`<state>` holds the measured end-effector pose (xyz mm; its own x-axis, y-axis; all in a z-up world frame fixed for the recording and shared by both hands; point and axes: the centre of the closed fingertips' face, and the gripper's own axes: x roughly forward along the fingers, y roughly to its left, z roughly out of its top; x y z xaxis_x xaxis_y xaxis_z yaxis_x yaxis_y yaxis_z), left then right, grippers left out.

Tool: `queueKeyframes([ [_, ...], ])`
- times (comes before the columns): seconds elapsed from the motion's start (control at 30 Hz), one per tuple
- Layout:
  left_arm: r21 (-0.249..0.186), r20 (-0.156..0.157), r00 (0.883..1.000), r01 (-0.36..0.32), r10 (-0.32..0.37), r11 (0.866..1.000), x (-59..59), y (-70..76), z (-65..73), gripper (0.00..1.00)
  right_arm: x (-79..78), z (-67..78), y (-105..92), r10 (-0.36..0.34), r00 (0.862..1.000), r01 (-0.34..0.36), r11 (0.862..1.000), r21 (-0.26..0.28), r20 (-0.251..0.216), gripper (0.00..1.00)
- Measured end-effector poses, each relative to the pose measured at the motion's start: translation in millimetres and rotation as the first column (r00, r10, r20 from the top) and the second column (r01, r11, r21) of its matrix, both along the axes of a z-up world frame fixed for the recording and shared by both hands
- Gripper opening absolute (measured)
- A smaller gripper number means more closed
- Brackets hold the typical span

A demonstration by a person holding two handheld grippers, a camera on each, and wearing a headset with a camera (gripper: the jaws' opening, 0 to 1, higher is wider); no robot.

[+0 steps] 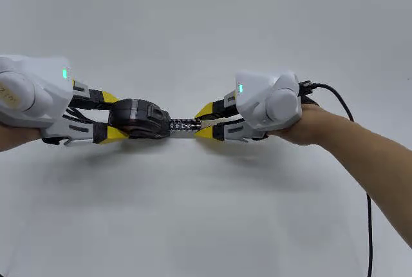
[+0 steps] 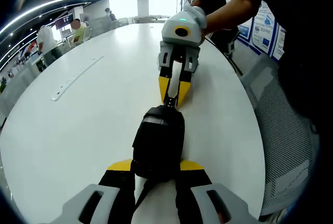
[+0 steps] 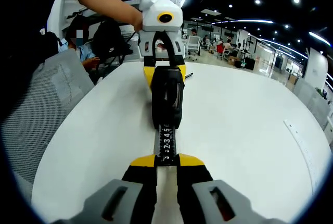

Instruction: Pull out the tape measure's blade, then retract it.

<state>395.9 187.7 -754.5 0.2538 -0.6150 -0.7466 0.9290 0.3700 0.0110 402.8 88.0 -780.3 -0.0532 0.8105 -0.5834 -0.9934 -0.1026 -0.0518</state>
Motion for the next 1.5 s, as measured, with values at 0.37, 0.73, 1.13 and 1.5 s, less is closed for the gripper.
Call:
queueKeyframes([
  [0.37, 0.001, 0.0, 1.0, 0.0, 0.0, 1.0, 0.1, -0.8, -0.3, 0.26, 3.1, -0.9, -22.9, -0.003, 1.0, 0.003, 1.0, -0.015, 0.002, 0.12],
  [0.73, 0.002, 0.003, 1.0, -0.002, 0.002, 1.0, 0.6, -1.4, -0.7, 0.26, 4.0, -1.4, -49.6, -0.006, 1.0, 0.006, 0.999, -0.036, 0.003, 0.12],
  [1.13, 0.002, 0.004, 1.0, -0.004, 0.004, 1.0, 1.0, -2.0, -0.5, 0.26, 5.9, -1.0, -80.4, -0.018, 1.0, 0.018, 0.998, -0.059, 0.0, 0.12],
  [1.5, 0.004, 0.003, 1.0, -0.005, 0.005, 1.0, 1.1, -3.0, -0.8, 0.26, 9.9, -2.3, -108.8, -0.032, 0.999, 0.032, 0.995, -0.091, 0.01, 0.12],
])
